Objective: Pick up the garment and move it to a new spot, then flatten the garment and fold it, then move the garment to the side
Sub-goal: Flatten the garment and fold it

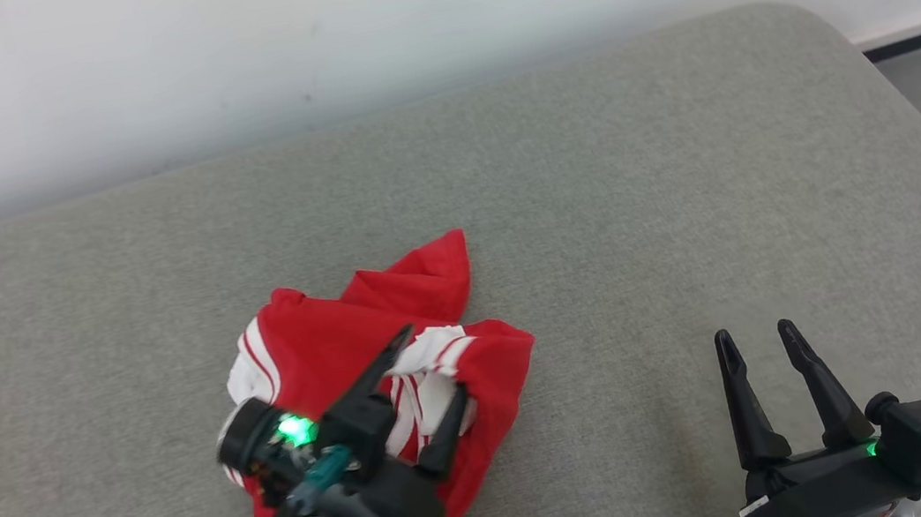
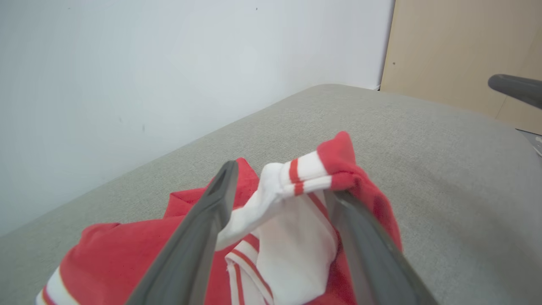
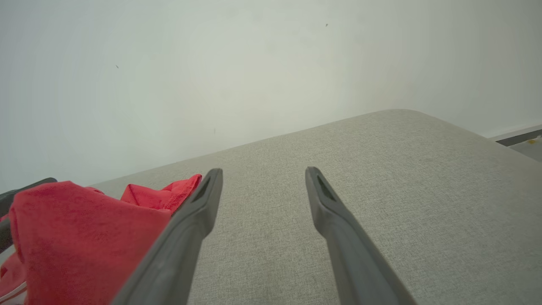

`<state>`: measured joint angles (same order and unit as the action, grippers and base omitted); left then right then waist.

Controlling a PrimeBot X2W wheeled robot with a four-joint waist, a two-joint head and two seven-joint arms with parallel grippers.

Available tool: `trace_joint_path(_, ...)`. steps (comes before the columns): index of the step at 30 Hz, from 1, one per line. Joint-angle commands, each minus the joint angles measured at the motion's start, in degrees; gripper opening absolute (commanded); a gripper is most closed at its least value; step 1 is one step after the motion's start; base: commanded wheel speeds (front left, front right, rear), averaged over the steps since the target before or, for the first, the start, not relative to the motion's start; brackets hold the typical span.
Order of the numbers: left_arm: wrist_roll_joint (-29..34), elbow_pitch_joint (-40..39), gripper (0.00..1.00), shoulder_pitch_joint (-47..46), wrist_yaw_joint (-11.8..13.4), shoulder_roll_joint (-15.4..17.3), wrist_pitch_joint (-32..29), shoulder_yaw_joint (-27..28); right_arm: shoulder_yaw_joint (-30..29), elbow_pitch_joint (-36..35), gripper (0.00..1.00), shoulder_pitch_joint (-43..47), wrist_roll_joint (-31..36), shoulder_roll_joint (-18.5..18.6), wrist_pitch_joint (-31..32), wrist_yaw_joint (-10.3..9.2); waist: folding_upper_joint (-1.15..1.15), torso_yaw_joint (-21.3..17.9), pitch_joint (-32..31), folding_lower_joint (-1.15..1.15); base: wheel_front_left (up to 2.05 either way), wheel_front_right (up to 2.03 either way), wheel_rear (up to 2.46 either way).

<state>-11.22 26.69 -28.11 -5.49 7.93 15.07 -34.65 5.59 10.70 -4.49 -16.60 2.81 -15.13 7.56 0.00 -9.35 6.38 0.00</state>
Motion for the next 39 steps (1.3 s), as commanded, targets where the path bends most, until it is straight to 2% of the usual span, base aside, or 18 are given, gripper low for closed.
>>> trace_joint_path(1, -1.00, -0.20, 1.00, 1.61, 0.61, 1.47, 0.09, 1.16, 0.03, 0.10, 1.00, 0.60, 0.35, 0.12, -0.03, -0.15, 0.00, 1.89, -1.84, 0.00, 0.00, 0.00, 0.00)
trace_joint_path(7, -2.37, -2.72, 1.00, 6.38, 2.66, 5.42, 0.09, 5.40, -0.34, 0.09, 1.00, 1.44, 0.30, 0.13, -0.03, -0.15, 0.00, 3.51, -2.91, 0.00, 0.00, 0.00, 0.00)
trace_joint_path(15, -4.65, -8.92, 1.00, 13.40, 6.04, 8.53, 0.09, 12.31, -0.62, 0.25, 1.00, 2.35, 0.60, 0.14, -0.03, -0.15, 0.00, 4.64, -3.95, 0.00, 0.00, 0.00, 0.00)
trace_joint_path(20, -3.88, -18.10, 1.00, 19.29, 8.88, 9.00, 0.10, 20.41, -1.04, 0.20, 1.00, 2.83, 1.29, 0.13, -0.03, -0.15, 0.00, 5.73, -5.04, 0.00, 0.00, 0.00, 0.00)
trace_joint_path(26, -2.33, -24.33, 1.00, 24.66, 10.38, 7.88, 0.10, 27.09, -0.82, 0.02, 1.00, 3.13, 1.57, 0.13, -0.03, -0.15, 0.00, 6.50, -5.79, 0.00, 0.00, 0.00, 0.00)
trace_joint_path(33, -1.88, -26.42, 1.00, 30.28, 9.16, 5.97, 0.10, 33.81, 0.38, 0.06, 1.00, 3.81, 1.75, 0.13, -0.03, -0.15, 0.00, 6.70, -6.16, 0.00, 0.00, 0.00, 0.00)
trace_joint_path(39, -0.81, -26.07, 1.00, 33.41, 7.57, 3.32, 0.10, 37.45, 0.83, 0.58, 1.00, 4.48, 1.98, 0.13, -0.03, -0.15, 0.00, 6.93, -6.13, 0.00, 0.00, 0.00, 0.00)
